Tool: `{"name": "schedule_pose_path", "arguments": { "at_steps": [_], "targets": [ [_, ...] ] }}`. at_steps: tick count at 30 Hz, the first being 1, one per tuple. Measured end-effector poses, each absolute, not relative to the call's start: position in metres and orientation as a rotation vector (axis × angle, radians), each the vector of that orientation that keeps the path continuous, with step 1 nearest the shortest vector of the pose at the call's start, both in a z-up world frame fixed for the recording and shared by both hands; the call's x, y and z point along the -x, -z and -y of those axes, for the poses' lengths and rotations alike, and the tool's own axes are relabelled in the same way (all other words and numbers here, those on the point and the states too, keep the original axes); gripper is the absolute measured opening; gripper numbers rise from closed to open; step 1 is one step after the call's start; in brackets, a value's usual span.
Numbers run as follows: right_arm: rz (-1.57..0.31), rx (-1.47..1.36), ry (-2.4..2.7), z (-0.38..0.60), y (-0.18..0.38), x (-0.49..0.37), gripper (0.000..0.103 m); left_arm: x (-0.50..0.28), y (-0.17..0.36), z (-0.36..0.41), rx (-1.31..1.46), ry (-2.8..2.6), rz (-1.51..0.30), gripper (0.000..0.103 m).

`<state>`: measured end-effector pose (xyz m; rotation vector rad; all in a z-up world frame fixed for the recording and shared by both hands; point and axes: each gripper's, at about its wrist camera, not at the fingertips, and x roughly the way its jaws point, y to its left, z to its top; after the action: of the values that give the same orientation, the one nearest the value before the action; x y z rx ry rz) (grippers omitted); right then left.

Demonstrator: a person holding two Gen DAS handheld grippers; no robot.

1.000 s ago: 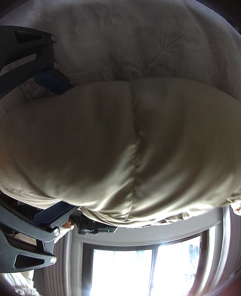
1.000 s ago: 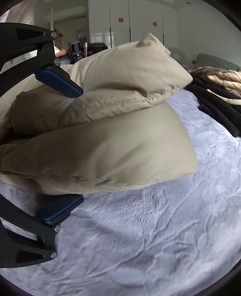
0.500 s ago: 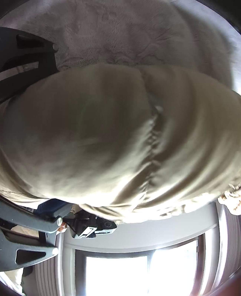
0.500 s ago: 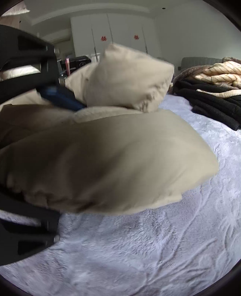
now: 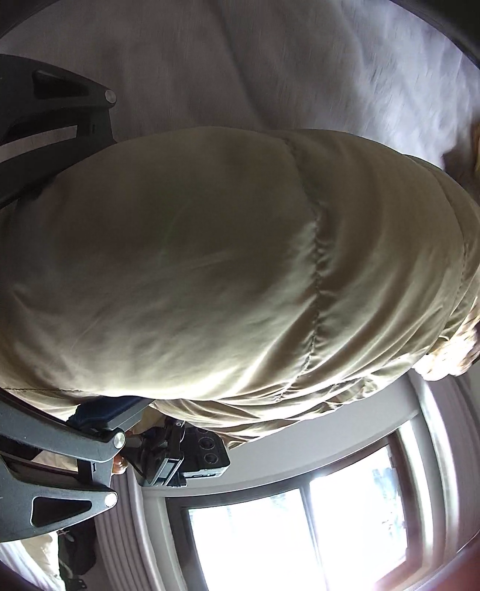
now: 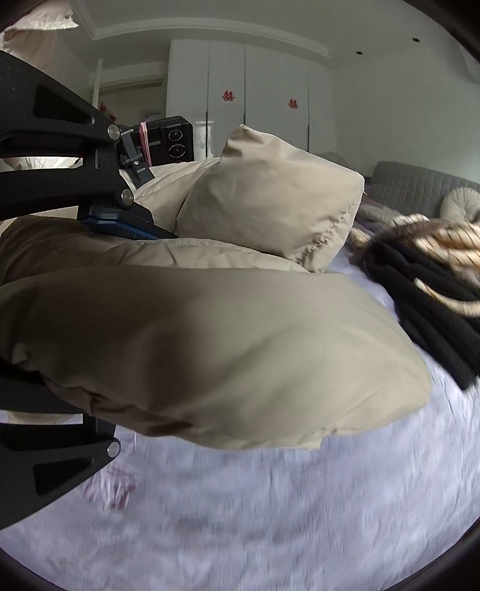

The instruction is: Fold large clothes

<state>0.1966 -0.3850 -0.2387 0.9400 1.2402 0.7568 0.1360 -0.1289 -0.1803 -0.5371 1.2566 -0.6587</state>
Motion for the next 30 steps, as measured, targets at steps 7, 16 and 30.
{"name": "schedule_pose_path", "arguments": {
  "at_steps": [7, 16, 30],
  "targets": [
    [-1.250, -0.925, -0.765, 0.275, 0.246, -0.190, 0.051, -0.129, 0.191, 0.025, 0.535, 0.593, -1.284, 0.086],
    [-1.329, -0.928, -0.631, 0.218, 0.286, -0.199, 0.060, -0.131, 0.246, -0.027, 0.572, 0.473, -1.350, 0.099],
    [-1.316, -0.596, -0.383, 0.258, 0.198, -0.149, 0.065, -0.079, 0.173, -0.029, 0.205, 0.215, -1.156, 0.089]
  ]
}}
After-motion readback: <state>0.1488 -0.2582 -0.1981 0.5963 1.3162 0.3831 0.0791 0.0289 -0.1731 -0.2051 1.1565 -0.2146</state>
